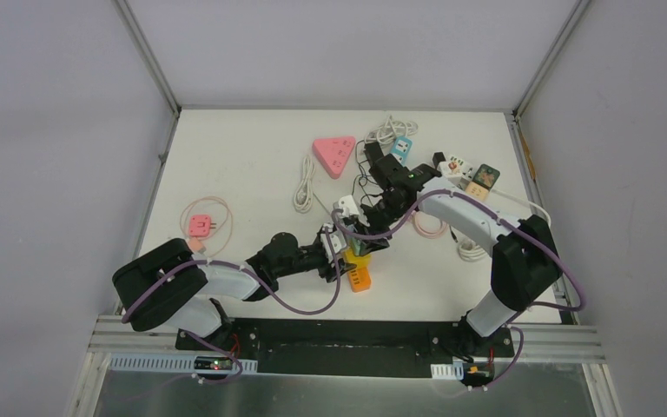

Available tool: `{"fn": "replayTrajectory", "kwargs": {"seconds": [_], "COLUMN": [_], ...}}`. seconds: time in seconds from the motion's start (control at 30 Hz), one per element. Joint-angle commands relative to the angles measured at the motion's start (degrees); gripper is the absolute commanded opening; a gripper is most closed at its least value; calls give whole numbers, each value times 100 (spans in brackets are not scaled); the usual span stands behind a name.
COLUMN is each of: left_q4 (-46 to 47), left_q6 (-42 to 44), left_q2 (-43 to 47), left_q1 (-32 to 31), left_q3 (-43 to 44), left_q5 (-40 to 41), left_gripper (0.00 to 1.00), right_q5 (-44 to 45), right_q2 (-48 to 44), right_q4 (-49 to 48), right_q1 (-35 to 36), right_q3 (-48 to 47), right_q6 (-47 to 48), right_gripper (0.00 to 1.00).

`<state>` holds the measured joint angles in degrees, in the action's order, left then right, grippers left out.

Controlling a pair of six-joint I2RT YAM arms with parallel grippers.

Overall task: Pull the plug off the socket
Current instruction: Remove the plug from the socket.

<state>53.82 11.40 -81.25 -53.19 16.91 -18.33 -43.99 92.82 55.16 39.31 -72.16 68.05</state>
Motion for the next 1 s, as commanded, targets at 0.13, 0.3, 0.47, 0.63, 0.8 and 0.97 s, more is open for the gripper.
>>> {"fn": "replayTrajectory", "kwargs": {"seconds": [0.13, 0.3, 0.47, 0.63, 0.8, 0.97], "left_q4": [-214, -197, -206, -213, -206, -197], "left_q6": [227, 203, 196, 211, 214, 207], "left_q2": [-153, -196, -215, -190, -189, -196], "left_q1": [15, 13, 16, 10, 11, 18], "left_q3": [84, 110, 105, 70, 59, 69], "left_q5": [53, 48, 49, 49, 40, 23], "left_gripper": [0, 0, 0, 0, 0, 0], "right_q5": [-1053, -1167, -969, -866, -840, -1009], "right_q2": [92, 200, 234, 151, 179, 241], "right_q4": [694, 674, 731, 939, 1410, 1287], "right_q1": [16, 445, 498, 124, -166, 141], "right_q3": [10, -44, -80, -78, -131, -190], "right_q6": [154, 100, 153, 436, 988, 809], "right_gripper": [0, 0, 0, 0, 0, 0]}}
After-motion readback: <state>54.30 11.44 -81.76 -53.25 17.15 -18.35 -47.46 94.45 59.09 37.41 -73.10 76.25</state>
